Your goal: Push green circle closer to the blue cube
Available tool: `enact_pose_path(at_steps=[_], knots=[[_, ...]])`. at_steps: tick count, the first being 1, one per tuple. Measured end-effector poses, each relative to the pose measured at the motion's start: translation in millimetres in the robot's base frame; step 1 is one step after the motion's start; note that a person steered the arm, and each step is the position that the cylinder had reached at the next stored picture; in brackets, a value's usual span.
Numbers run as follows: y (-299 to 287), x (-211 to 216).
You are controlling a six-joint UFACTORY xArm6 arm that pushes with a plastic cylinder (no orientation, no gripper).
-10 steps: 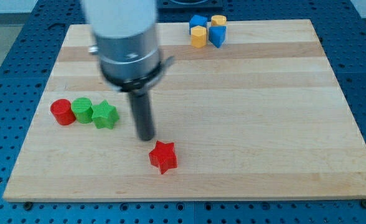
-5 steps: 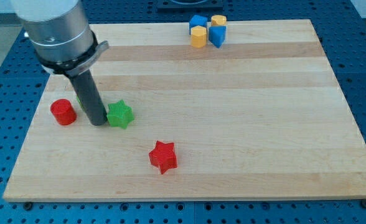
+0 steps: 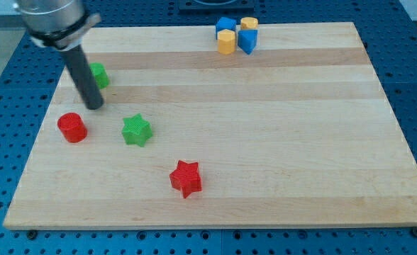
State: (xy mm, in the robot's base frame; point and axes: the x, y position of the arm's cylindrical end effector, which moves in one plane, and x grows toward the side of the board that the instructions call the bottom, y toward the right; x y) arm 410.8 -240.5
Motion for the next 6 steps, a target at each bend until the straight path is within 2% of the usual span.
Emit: enact_pose_path(at_steps=[1,2,4,6], knots=[[-60,-14],[-55,-44],[42,-97],[-18,-40]])
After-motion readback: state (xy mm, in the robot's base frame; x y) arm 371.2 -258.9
